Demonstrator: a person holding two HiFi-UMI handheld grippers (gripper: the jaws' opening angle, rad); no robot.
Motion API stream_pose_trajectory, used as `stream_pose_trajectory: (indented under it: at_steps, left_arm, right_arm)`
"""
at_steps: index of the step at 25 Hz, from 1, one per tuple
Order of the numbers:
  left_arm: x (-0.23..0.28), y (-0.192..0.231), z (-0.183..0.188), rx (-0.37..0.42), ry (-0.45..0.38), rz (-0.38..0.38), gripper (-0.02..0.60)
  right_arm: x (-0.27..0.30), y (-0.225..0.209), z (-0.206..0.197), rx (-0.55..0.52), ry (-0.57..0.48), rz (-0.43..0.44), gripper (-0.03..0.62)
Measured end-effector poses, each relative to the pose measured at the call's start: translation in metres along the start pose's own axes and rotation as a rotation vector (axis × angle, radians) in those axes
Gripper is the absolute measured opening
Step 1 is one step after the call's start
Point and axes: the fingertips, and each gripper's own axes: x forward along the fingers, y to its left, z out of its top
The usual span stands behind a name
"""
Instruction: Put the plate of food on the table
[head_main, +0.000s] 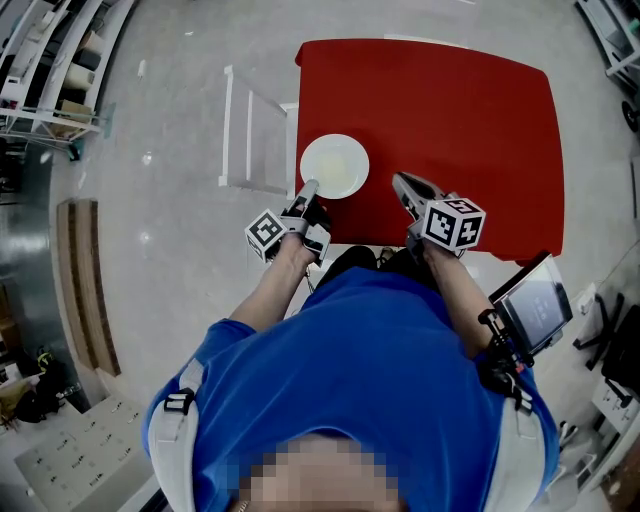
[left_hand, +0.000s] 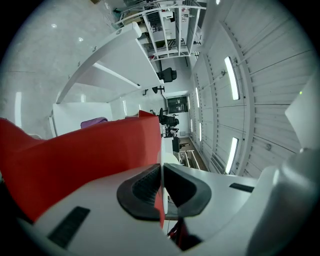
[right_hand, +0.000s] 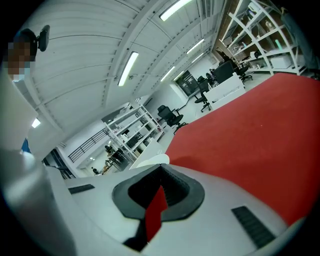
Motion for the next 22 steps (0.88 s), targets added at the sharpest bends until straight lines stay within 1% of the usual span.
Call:
stream_pose_trajectory:
  at_steps: [9, 14, 19, 22]
  left_arm:
    - [0.013, 0.010, 0.011, -0.018, -0.035, 0.040, 0.020]
    - [0.035, 0.023, 0.023, -0.022, -0.042, 0.065, 0.020]
    - [0.038, 0.021, 0.029, -0.026, -0.048, 0.080, 0.020]
    - [0.048, 0.022, 0.031, -0.028, -0.057, 0.090, 0.020]
  right_arm:
    - [0.012, -0.010, 0.005, 0.012, 0.038, 0.000, 0.002]
    - [0.031, -0.027, 0.007, 0.027, 0.060, -0.003, 0.002]
    - [0.033, -0.023, 0.009, 0.037, 0.072, -0.006, 0.002]
    - [0.035, -0.030, 0.012, 0.045, 0.080, -0.009, 0.002]
